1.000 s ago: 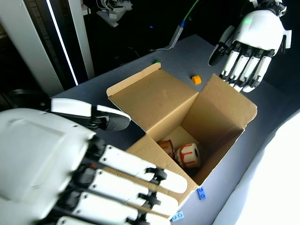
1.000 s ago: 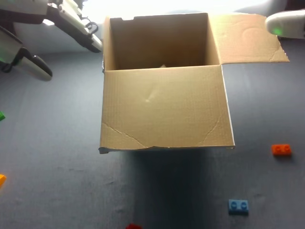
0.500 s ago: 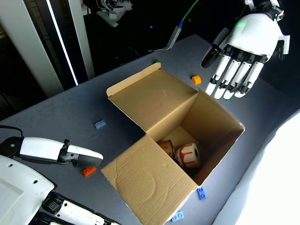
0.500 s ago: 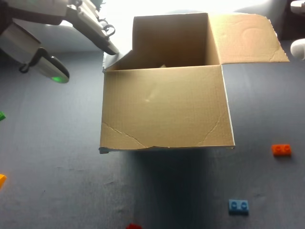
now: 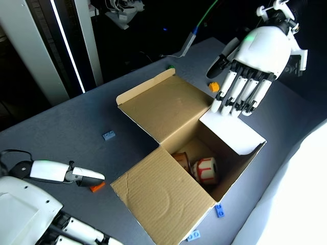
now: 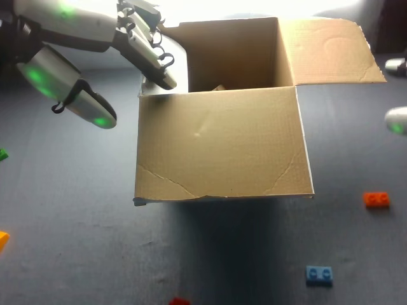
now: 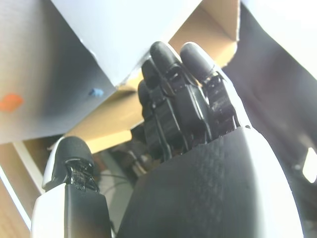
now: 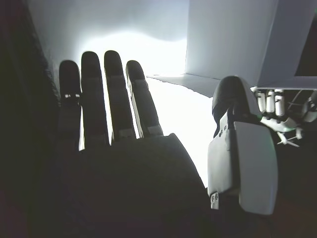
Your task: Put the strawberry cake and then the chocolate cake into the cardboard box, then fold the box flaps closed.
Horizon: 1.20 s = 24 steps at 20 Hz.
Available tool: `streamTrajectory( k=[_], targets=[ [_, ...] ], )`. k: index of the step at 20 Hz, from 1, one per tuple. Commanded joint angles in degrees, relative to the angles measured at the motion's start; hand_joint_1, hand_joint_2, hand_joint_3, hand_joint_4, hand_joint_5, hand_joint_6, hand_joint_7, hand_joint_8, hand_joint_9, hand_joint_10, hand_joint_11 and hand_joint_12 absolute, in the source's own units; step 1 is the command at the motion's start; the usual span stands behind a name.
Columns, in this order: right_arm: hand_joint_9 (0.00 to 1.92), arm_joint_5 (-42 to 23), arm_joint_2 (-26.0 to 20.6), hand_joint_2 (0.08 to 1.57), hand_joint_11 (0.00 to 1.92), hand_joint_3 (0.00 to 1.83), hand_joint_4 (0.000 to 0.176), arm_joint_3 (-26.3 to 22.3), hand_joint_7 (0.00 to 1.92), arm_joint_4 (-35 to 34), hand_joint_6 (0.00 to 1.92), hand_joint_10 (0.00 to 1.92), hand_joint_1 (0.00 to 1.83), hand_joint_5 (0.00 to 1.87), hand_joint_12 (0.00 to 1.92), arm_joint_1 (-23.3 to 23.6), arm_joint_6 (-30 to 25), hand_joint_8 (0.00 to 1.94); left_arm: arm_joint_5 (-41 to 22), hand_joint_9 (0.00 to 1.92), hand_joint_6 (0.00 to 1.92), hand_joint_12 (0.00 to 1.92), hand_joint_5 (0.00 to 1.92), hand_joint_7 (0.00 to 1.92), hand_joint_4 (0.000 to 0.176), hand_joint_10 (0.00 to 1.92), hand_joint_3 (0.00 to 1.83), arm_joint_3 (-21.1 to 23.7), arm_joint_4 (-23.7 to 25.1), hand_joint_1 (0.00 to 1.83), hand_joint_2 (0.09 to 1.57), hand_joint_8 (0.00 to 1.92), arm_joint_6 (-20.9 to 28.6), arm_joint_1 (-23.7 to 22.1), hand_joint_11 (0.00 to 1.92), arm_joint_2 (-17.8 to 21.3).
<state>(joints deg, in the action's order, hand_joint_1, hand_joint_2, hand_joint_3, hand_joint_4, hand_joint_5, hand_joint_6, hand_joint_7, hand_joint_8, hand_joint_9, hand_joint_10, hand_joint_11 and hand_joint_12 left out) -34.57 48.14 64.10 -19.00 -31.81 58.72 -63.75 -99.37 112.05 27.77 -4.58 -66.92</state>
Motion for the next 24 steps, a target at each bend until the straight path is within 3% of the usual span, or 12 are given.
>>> streamTrajectory(
  k=[1, 6, 11, 16, 24],
  targets=[
    [0.37, -7.67, -0.55, 1.13, 0.0, 0.0, 0.0, 0.41, 0.36, 0.06, 0.0, 0.0, 0.0, 0.27, 0.92, -0.19, -0.06, 0.0, 0.08, 0.57, 0.0, 1.42, 0.54, 0.74, 0.0, 0.61, 0.01, -0.02, -2.89, 0.31, 1.15, 0.01, -0.2, 0.33, 0.17, -0.12],
    [0.36, -7.14, 2.03, 1.13, 0.0, 0.0, 0.0, 0.41, 0.35, 1.33, 0.0, 0.01, 0.0, 0.28, 0.87, -2.5, 0.59, 0.0, 0.28, 0.55, 0.0, 1.42, 0.5, 0.73, 0.0, 0.62, 0.0, 0.14, -2.75, 0.31, 1.16, 0.0, -1.05, 1.21, 0.15, -1.48],
    [0.36, -9.6, 6.38, 1.14, 0.0, 0.0, 0.0, 0.54, 0.35, 1.39, 0.0, 0.0, 0.0, 0.26, 0.83, -3.41, 6.93, 0.0, 0.49, 0.58, 0.0, 1.41, 0.51, 0.73, 0.0, 0.55, 0.0, 1.01, -2.25, 0.32, 1.15, 0.0, -2.36, 2.35, 0.15, -1.97],
    [0.35, -9.94, 9.23, 1.15, 0.0, 0.0, 0.0, 2.01, 0.33, 1.36, 0.02, 0.0, 0.0, 0.29, 0.85, -0.71, 7.56, 0.0, 0.47, 0.59, 0.01, 1.41, 0.52, 0.73, 0.0, 0.55, 0.0, 0.84, -2.16, 0.35, 1.13, 0.0, -2.63, 2.97, 0.15, -1.97],
    [0.38, -10.19, 8.06, 1.14, 0.0, 0.0, 0.0, 1.97, 0.35, -0.52, 0.01, 0.01, 0.0, 0.32, 1.01, 6.41, 7.37, 0.0, 0.43, 0.58, 0.0, 1.41, 0.52, 0.73, 0.0, 0.54, 0.0, -0.04, -2.01, 0.31, 1.14, 0.0, -2.36, 0.95, 0.13, -2.01]
  ],
)
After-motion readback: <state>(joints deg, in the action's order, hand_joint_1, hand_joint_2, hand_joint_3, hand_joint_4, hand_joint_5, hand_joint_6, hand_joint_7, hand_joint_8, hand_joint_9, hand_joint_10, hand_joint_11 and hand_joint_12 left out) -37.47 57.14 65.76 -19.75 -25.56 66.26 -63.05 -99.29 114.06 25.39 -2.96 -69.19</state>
